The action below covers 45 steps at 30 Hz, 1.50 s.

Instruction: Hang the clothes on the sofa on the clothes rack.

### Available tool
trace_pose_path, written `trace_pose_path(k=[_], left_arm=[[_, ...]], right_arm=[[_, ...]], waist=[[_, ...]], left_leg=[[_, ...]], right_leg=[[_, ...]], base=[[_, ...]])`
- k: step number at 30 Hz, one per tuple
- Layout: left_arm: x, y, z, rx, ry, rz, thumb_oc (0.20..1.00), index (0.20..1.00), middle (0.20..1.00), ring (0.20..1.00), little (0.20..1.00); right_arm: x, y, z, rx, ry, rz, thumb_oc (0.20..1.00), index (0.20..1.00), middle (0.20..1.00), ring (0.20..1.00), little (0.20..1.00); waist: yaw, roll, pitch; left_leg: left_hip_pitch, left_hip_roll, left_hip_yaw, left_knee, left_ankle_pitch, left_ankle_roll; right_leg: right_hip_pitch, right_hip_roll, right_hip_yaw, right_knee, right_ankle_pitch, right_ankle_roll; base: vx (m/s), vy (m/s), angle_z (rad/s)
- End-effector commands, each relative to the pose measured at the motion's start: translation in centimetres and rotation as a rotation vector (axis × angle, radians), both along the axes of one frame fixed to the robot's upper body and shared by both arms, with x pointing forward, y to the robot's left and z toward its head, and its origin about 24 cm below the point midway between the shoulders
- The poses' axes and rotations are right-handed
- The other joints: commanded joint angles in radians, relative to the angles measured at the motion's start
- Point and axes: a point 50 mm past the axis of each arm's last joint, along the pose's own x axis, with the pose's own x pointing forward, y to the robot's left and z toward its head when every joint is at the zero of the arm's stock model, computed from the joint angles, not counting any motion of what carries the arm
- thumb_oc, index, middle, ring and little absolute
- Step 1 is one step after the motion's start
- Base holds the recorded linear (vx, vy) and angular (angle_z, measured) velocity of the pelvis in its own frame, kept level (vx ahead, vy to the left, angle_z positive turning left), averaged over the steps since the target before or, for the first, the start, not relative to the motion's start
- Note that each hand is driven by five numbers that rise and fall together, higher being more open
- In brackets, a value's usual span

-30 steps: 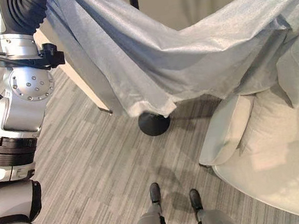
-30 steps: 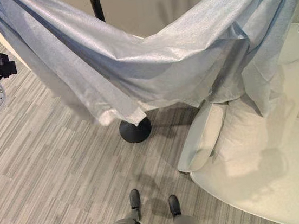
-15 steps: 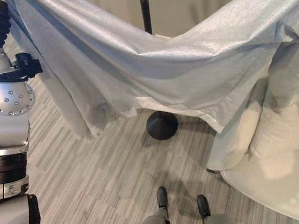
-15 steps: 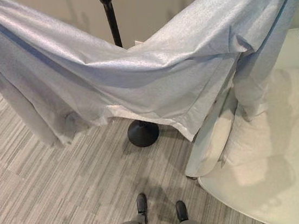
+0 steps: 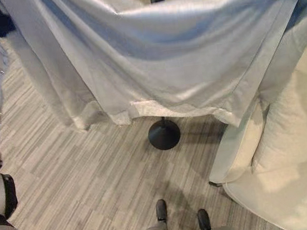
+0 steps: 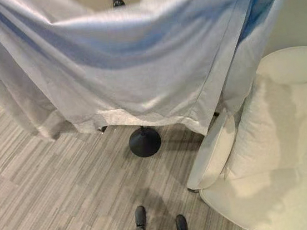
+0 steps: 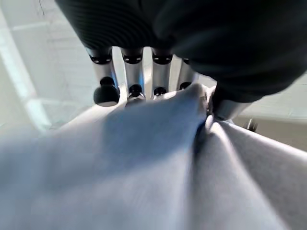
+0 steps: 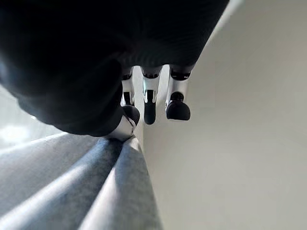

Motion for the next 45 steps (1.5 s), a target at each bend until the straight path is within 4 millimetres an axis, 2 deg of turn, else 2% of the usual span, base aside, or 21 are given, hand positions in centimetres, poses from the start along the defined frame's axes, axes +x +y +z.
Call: trace_pose_path(k=[1,5,6,9,11,12,15,19,23,27,32,33,36,37,38,39,40,41,42,44,45], left_arm=[[-1.1,1.5,3.1,-0.036,-0.061,0.053,0.200,0.200,0.200,0.200,0.200],[-0.9,2.1,5.9,-0.079,-0.061,0.092,0.200,0.200,0.200,0.200,0.200],[-0.6,2.3,6.1,-0.093,-0.045,0.108,0.200,0.200,0.200,0.200,0.200],[-0.3,1.6,7.9,-0.100,-0.034,0.114,0.200,0.200,0.200,0.200,0.200],[0.9,-0.3,9.0,-0.084,0.008,0.086,0.200,0.200,0.200,0.200,0.200],[0.9,-1.1,10.0,-0.062,0.012,0.092,0.200,0.200,0.200,0.200,0.200],[1.3,-2.5,11.4,-0.060,0.041,0.098,0.200,0.200,0.200,0.200,0.200],[1.4,-2.3,12.4,-0.043,0.109,0.227,0.200,0.200,0.200,0.200,0.200],[2.6,-1.6,11.4,-0.047,0.185,0.288,0.200,0.200,0.200,0.200,0.200],[2.7,0.0,10.4,-0.113,0.178,0.278,0.200,0.200,0.200,0.200,0.200],[2.7,0.4,9.9,-0.133,0.164,0.247,0.200,0.200,0.200,0.200,0.200],[2.6,0.8,9.8,-0.144,0.165,0.241,0.200,0.200,0.200,0.200,0.200],[2.1,2.4,8.9,-0.187,0.146,0.219,0.200,0.200,0.200,0.200,0.200],[1.9,2.5,8.9,-0.186,0.138,0.213,0.200,0.200,0.200,0.200,0.200],[1.6,2.5,9.0,-0.186,0.119,0.198,0.200,0.200,0.200,0.200,0.200],[1.3,2.5,9.1,-0.187,0.093,0.182,0.200,0.200,0.200,0.200,0.200],[0.8,2.8,8.9,-0.187,0.063,0.164,0.200,0.200,0.200,0.200,0.200],[0.8,2.8,8.9,-0.185,0.063,0.164,0.200,0.200,0.200,0.200,0.200],[0.2,3.2,8.8,-0.171,0.044,0.175,0.200,0.200,0.200,0.200,0.200],[-0.2,2.9,8.5,-0.127,0.019,0.173,0.200,0.200,0.200,0.200,0.200],[-0.2,2.6,8.2,-0.111,0.007,0.162,0.200,0.200,0.200,0.200,0.200]], right_arm=[[-0.9,-0.3,2.6,0.078,-0.088,-0.030,0.200,0.200,0.200,0.200,0.200],[-0.1,-0.4,5.6,0.126,-0.090,-0.135,0.200,0.200,0.200,0.200,0.200],[0.5,-0.7,5.7,0.141,-0.066,-0.172,0.200,0.200,0.200,0.200,0.200],[1.3,-1.1,7.0,0.172,-0.027,-0.264,0.200,0.200,0.200,0.200,0.200],[2.6,-1.3,7.5,0.227,0.038,-0.348,0.200,0.200,0.200,0.200,0.200],[2.8,-1.9,7.7,0.260,0.057,-0.384,0.200,0.200,0.200,0.200,0.200],[3.6,-2.0,7.8,0.334,0.094,-0.408,0.200,0.200,0.200,0.200,0.200],[4.8,-2.6,7.0,0.384,0.175,-0.470,0.200,0.200,0.200,0.200,0.200],[6.6,-3.0,5.2,0.407,0.260,-0.482,0.200,0.200,0.200,0.200,0.200],[6.7,-2.9,4.9,0.394,0.241,-0.435,0.200,0.200,0.200,0.200,0.200],[6.4,-2.2,5.1,0.353,0.213,-0.367,0.200,0.200,0.200,0.200,0.200],[6.1,-1.6,5.5,0.331,0.197,-0.338,0.200,0.200,0.200,0.200,0.200],[4.1,-1.8,6.5,0.269,0.128,-0.307,0.200,0.200,0.200,0.200,0.200],[3.7,-1.4,6.7,0.248,0.109,-0.291,0.200,0.200,0.200,0.200,0.200],[3.5,-0.8,6.8,0.223,0.093,-0.266,0.200,0.200,0.200,0.200,0.200],[3.3,-0.8,6.6,0.209,0.082,-0.252,0.200,0.200,0.200,0.200,0.200],[2.1,-2.0,6.2,0.195,0.066,-0.256,0.200,0.200,0.200,0.200,0.200],[2.1,-2.1,6.1,0.196,0.067,-0.257,0.200,0.200,0.200,0.200,0.200],[1.3,-2.1,6.2,0.183,0.042,-0.236,0.200,0.200,0.200,0.200,0.200],[0.9,-1.5,5.2,0.122,0.040,-0.194,0.200,0.200,0.200,0.200,0.200],[0.8,-1.7,4.6,0.107,0.052,-0.198,0.200,0.200,0.200,0.200,0.200]], waist=[[0.018,-0.018,-0.084],[0.012,-0.003,-0.084],[0.009,-0.001,-0.085],[0.008,0.007,-0.067],[0.007,0.016,-0.040],[0.007,0.018,-0.029],[0.005,0.027,0.007],[0.001,0.038,0.042],[-0.003,0.051,0.080],[-0.012,0.054,0.099],[-0.015,0.053,0.097],[-0.016,0.052,0.096],[-0.037,0.043,0.101],[-0.038,0.031,0.113],[-0.039,0.016,0.132],[-0.036,0.002,0.140],[-0.043,-0.002,0.128],[-0.043,-0.003,0.128],[-0.031,-0.006,0.120],[-0.015,0.003,0.097],[-0.027,0.013,0.084]], left_leg=[[0.134,0.002,0.075,0.001,-0.158,-0.061],[0.118,0.005,0.075,0.001,-0.153,-0.064],[0.117,0.005,0.076,0.001,-0.152,-0.065],[0.099,0.007,0.075,0.001,-0.142,-0.067],[0.068,0.006,0.073,0.001,-0.127,-0.070],[0.050,0.008,0.070,0.001,-0.118,-0.072],[0.000,0.007,0.061,0.001,-0.095,-0.075],[-0.079,0.005,0.052,0.001,-0.062,-0.080],[-0.132,0.001,0.045,0.001,-0.048,-0.081],[-0.163,-0.005,0.041,0.001,-0.040,-0.081],[-0.153,-0.005,0.044,0.001,-0.045,-0.078],[-0.146,-0.005,0.047,0.001,-0.051,-0.077],[-0.085,0.000,0.067,0.011,-0.084,-0.070],[-0.097,0.002,0.079,0.078,-0.093,-0.069],[-0.131,0.005,0.074,0.186,-0.141,-0.073],[-0.164,0.014,0.060,0.235,-0.140,-0.083],[-0.179,0.082,0.042,0.208,-0.117,-0.095],[-0.179,0.081,0.042,0.202,-0.108,-0.095],[-0.196,0.100,0.018,0.173,-0.078,-0.101],[-0.174,0.109,-0.094,0.099,-0.068,-0.112],[-0.160,0.110,-0.106,0.081,-0.069,-0.117]], right_leg=[[0.018,-0.009,0.019,0.003,0.017,0.081],[0.002,-0.008,0.021,0.003,0.021,0.086],[0.001,-0.008,0.023,0.003,0.023,0.086],[-0.020,-0.006,0.024,0.003,0.031,0.087],[-0.055,-0.003,0.031,0.003,0.046,0.088],[-0.072,-0.001,0.032,0.003,0.053,0.087],[-0.124,0.005,0.043,0.003,0.076,0.088],[-0.201,0.015,0.061,0.003,0.106,0.086],[-0.255,0.025,0.072,0.003,0.115,0.084],[-0.284,0.026,0.080,0.003,0.121,0.090],[-0.279,0.027,0.091,0.003,0.123,0.091],[-0.276,0.028,0.095,0.003,0.120,0.091],[-0.233,0.030,0.131,0.003,0.089,0.082],[-0.223,0.020,0.127,0.010,0.090,0.074],[-0.207,0.013,0.126,0.018,0.081,0.068],[-0.204,0.006,0.129,0.025,0.078,0.065],[-0.178,-0.012,0.126,0.011,0.064,0.080],[-0.181,-0.012,0.126,0.010,0.069,0.079],[-0.165,-0.026,0.120,0.005,0.062,0.082],[-0.147,-0.054,0.125,0.003,0.038,0.093],[-0.148,-0.070,0.128,0.003,0.048,0.104]], base=[[0.06,-0.005,0.04],[0.03,-0.015,0.02],[0.01,-0.021,-0.04],[-0.03,-0.012,-0.03],[-0.10,-0.026,0.01],[-0.11,-0.036,0.00],[-0.09,-0.021,0.00],[-0.10,-0.001,-0.10],[-0.09,0.027,-0.06],[-0.03,0.026,-0.01],[0.00,0.015,-0.10],[0.00,0.017,-0.30],[0.02,0.003,0.42],[0.00,-0.012,0.25],[-0.04,-0.014,-0.09],[0.09,0.136,-0.11],[0.08,0.130,0.01],[0.17,0.222,0.15],[0.15,0.170,0.13],[0.24,0.290,-0.19],[0.22,0.394,-0.68]])
